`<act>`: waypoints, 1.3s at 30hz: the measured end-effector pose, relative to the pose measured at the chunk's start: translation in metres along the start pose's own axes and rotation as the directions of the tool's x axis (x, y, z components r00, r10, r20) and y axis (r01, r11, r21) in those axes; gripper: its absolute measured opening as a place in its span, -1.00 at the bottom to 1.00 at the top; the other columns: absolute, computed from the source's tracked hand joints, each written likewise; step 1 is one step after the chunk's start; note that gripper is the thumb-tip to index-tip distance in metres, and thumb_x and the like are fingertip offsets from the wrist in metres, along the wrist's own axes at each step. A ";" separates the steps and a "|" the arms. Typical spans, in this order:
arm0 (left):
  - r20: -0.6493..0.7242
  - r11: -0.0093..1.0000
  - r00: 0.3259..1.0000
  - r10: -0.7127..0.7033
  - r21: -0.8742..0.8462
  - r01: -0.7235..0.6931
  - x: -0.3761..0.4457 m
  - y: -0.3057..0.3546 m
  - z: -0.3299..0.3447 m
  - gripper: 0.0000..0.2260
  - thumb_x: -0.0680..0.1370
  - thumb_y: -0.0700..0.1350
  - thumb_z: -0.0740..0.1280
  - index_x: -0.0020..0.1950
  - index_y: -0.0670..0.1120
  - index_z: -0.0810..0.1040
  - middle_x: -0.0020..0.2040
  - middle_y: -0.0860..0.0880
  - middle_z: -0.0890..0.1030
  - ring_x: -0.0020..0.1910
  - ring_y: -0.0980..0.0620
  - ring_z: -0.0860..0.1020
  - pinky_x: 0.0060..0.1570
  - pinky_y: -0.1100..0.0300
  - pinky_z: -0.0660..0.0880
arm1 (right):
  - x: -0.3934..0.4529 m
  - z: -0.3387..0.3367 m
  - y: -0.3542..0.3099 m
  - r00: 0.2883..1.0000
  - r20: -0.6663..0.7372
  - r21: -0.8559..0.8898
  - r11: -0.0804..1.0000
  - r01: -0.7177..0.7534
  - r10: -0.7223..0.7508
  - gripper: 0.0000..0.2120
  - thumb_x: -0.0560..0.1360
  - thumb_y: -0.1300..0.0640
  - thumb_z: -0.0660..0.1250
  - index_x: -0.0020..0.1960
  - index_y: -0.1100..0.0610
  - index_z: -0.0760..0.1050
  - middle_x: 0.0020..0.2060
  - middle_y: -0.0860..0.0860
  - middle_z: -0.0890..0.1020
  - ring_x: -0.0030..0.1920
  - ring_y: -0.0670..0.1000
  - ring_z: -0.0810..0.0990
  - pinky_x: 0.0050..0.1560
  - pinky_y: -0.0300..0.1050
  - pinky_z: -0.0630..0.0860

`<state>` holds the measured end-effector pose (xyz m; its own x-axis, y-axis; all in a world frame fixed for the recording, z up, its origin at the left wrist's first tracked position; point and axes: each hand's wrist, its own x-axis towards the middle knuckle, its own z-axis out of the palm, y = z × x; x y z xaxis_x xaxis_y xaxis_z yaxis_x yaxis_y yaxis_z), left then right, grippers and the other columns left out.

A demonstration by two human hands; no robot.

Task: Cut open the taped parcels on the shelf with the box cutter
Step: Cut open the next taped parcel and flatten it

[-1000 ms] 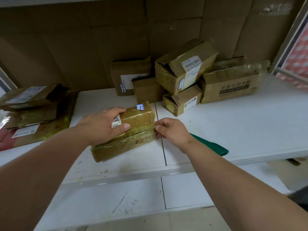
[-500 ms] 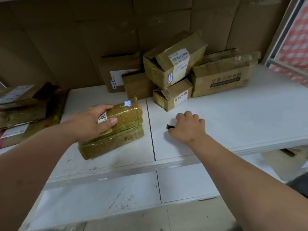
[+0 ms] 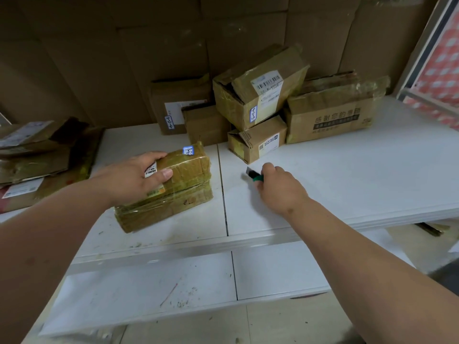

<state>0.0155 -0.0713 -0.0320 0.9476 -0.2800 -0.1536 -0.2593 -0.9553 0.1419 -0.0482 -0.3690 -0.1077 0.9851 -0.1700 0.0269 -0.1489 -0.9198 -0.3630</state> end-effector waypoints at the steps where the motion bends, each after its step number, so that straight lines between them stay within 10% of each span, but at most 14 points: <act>1: -0.005 1.000 1.000 -0.025 -0.002 0.025 0.000 0.001 0.000 -0.22 0.33 0.51 -0.11 0.52 0.26 0.10 0.45 -0.01 0.38 0.21 -0.07 0.48 0.11 -0.02 0.47 | -0.001 -0.001 -0.003 1.000 -0.027 0.050 0.999 0.006 -0.005 -0.84 0.65 0.03 0.09 0.11 0.13 0.25 -0.04 0.14 0.51 -0.12 0.16 0.46 -0.21 -0.01 0.34; 6: 0.015 0.976 0.989 -0.150 -0.157 0.150 0.010 0.012 -0.001 -0.28 0.44 0.45 0.03 0.56 0.20 0.11 0.54 -0.04 0.25 0.39 -0.17 0.37 0.34 -0.18 0.33 | -0.004 -0.005 -0.023 0.998 0.060 0.325 0.946 -0.017 -0.003 -0.79 0.67 -0.03 0.07 0.07 0.12 0.25 -0.16 0.09 0.52 -0.18 0.15 0.52 -0.22 -0.04 0.36; 11: 0.132 0.930 0.984 -0.119 -0.332 0.157 0.014 0.009 -0.009 -0.40 0.56 0.30 0.16 0.57 0.19 0.10 0.55 -0.03 0.24 0.45 -0.17 0.30 0.25 -0.01 0.31 | -0.011 -0.006 -0.046 0.913 0.406 0.736 0.581 -0.348 0.032 -0.77 0.53 0.07 0.35 0.08 0.18 0.42 -0.15 0.12 0.54 -0.38 0.04 0.52 -0.29 -0.08 0.47; 17: 0.213 0.975 0.973 -0.089 -0.181 0.128 0.011 0.005 -0.014 -0.21 0.36 0.49 -0.03 0.56 0.29 -0.03 0.60 0.06 0.10 0.53 -0.14 0.17 0.47 -0.19 0.11 | -0.019 0.003 -0.069 0.878 0.478 0.873 0.121 -0.472 -0.025 -0.80 0.68 0.18 0.12 0.12 0.31 0.42 -0.27 0.20 0.58 -0.43 0.07 0.63 -0.41 -0.13 0.59; 26: 0.120 0.990 0.989 -0.085 -0.106 0.098 0.012 -0.004 -0.005 -0.27 0.39 0.51 -0.13 0.54 0.33 -0.02 0.59 0.11 0.12 0.55 -0.11 0.11 0.44 -0.34 -0.19 | -0.022 0.010 -0.081 0.834 0.551 0.829 -0.098 -0.551 -0.028 -0.66 0.68 0.14 0.03 0.25 0.34 0.42 -0.30 0.16 0.65 -0.39 0.07 0.63 -0.37 -0.13 0.55; 39: 0.130 0.978 0.992 -0.007 -0.208 0.035 0.017 0.000 -0.007 -0.25 0.40 0.44 -0.02 0.57 0.22 0.06 0.59 0.02 0.15 0.52 -0.11 0.20 0.41 -0.05 0.19 | -0.026 0.019 -0.111 0.797 0.594 0.798 -0.197 -0.569 0.104 -0.75 0.62 0.21 0.01 0.11 0.25 0.44 -0.33 0.15 0.57 -0.51 0.02 0.53 -0.44 -0.20 0.47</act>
<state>0.0326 -0.0754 -0.0273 0.9173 -0.2828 -0.2803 -0.1821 -0.9240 0.3364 -0.0552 -0.2560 -0.0863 0.8213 -0.0212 -0.5700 -0.4626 0.5599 -0.6874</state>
